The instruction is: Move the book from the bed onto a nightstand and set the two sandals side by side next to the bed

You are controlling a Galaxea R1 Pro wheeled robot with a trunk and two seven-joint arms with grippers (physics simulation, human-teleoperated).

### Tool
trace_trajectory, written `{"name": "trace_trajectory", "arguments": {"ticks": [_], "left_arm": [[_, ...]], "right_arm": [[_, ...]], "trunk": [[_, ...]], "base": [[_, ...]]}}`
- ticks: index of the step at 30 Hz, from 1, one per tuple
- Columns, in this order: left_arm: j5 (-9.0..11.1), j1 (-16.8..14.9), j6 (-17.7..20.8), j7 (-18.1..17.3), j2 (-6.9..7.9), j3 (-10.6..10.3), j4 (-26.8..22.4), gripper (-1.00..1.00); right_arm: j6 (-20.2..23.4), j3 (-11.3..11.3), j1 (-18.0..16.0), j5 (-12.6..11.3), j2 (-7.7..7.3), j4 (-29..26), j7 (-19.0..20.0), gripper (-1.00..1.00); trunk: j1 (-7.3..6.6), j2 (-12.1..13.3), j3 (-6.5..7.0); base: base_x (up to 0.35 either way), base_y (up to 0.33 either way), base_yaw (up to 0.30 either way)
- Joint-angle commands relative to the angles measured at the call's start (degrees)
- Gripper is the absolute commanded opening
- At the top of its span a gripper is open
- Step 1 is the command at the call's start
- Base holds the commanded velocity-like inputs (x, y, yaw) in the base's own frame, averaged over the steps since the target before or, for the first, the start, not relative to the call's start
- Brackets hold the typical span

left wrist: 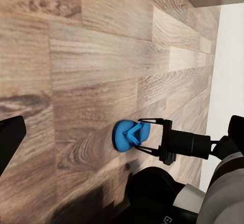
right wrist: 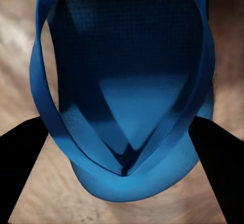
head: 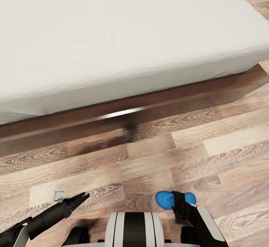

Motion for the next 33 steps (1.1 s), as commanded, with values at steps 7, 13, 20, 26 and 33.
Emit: {"name": "trace_trajectory", "arguments": {"ticks": [7,13,20,26,33], "left_arm": [[0.24,-0.02,0.52,-0.1,0.02,0.02,0.01,1.0],[0.24,-0.02,0.54,-0.1,0.02,0.01,0.01,1.0],[0.24,-0.02,0.55,-0.1,0.02,0.01,0.0,1.0],[0.24,-0.02,0.59,-0.1,0.05,0.01,0.01,1.0],[0.24,-0.02,0.59,-0.1,0.02,0.01,0.01,1.0]], "right_arm": [[0.21,-0.28,-0.02,-0.21,0.07,-0.11,-0.21,-1.0],[0.21,-0.3,-0.02,-0.21,0.09,-0.11,-0.22,-1.0],[0.21,-0.28,-0.02,-0.21,0.09,-0.11,-0.2,-1.0],[0.21,-0.29,-0.02,-0.21,0.07,-0.11,-0.2,-1.0],[0.2,-0.28,-0.02,-0.21,0.05,-0.11,-0.2,-1.0]], "trunk": [[-0.01,-0.01,-0.03],[-0.03,0.0,0.19],[-0.11,0.04,0.86],[-0.19,0.08,1.52],[-0.37,0.18,3.07]], "base": [[0.0,0.0,0.0],[0.0,0.0,0.0],[0.0,0.0,0.0],[0.0,0.0,0.0],[0.0,0.0,0.0]]}}
